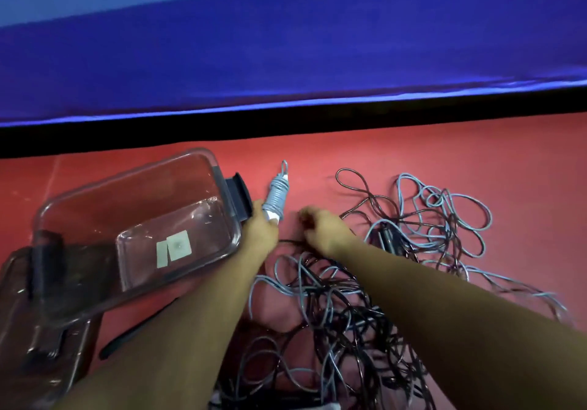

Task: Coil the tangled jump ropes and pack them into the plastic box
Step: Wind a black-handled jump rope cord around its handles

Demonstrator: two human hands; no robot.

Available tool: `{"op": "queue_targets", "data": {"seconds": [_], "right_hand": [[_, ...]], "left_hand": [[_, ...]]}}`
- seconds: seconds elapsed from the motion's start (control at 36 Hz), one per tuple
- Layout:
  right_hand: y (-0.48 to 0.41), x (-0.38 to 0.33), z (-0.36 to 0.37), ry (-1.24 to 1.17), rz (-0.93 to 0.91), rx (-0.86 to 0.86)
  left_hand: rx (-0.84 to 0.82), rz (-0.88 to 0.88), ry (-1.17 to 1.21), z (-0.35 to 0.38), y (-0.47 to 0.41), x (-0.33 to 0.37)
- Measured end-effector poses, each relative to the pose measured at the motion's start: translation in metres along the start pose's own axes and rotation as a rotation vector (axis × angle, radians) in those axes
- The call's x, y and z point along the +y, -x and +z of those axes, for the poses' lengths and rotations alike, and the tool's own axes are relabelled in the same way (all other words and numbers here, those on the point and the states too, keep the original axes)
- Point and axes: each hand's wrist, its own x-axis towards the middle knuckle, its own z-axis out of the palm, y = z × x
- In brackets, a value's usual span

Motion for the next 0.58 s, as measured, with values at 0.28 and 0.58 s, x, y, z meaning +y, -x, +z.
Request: {"op": "queue_targets", "data": {"seconds": [0.28,0.58], "right_hand": [[0.029,0.019,-0.001,0.323,-0.092,-0.239],[0.103,-0.007,-0.092,-0.229,-0.064,-0.208]], "left_hand": [[0.091,0.571,-0.379,0.015,0.034,-0.033],[-0.332,0.211,0.156,-0.017,0.087,-0.005]]}}
